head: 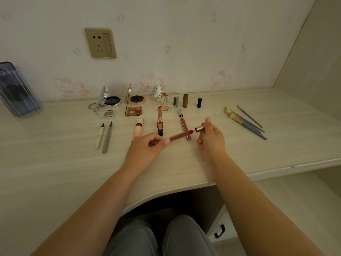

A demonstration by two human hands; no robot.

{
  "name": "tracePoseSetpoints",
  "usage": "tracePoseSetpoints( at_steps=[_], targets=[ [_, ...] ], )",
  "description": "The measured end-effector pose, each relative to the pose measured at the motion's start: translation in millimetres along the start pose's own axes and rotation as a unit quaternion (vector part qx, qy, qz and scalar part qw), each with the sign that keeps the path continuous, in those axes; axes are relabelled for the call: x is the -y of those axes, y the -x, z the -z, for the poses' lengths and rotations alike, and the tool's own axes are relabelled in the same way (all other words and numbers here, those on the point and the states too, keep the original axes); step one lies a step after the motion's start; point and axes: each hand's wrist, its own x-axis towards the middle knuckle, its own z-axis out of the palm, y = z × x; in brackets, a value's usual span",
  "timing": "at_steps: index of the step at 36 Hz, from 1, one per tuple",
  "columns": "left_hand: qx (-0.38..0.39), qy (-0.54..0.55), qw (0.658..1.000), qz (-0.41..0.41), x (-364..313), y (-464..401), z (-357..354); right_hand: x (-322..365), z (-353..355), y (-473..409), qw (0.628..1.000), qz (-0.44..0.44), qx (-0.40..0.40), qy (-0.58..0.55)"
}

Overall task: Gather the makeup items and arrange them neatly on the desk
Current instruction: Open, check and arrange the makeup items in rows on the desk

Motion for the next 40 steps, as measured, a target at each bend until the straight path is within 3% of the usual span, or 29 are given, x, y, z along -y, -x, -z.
tracePoseSetpoints(
  at_steps=[11,20,28,33,36,40],
  targets=[
    [0.178,-0.086,0.98,-0.019,-35,-11,-18,20,30,-27,0.976,-0.114,0.002,-0.186],
    [0.242,-0.128,0.962,-0.019,-56,-15,-46,24,48,-55,0.971,-0.147,0.039,-0.185],
    [0.215,-0.151,0.965,-0.015,-70,-21,-60,31,53,-68,0.989,-0.119,0.045,-0.079],
    [0.196,-0.161,0.967,-0.011,-77,-23,-71,30,54,-79,0.995,-0.079,0.041,0.053],
    [0.193,-0.164,0.967,-0.006,-81,-24,-76,29,54,-85,0.981,-0.03,0.036,0.19],
    [0.183,-0.179,0.967,-0.008,-86,-28,-81,35,53,-91,0.956,0.024,0.041,0.29]
  ],
)
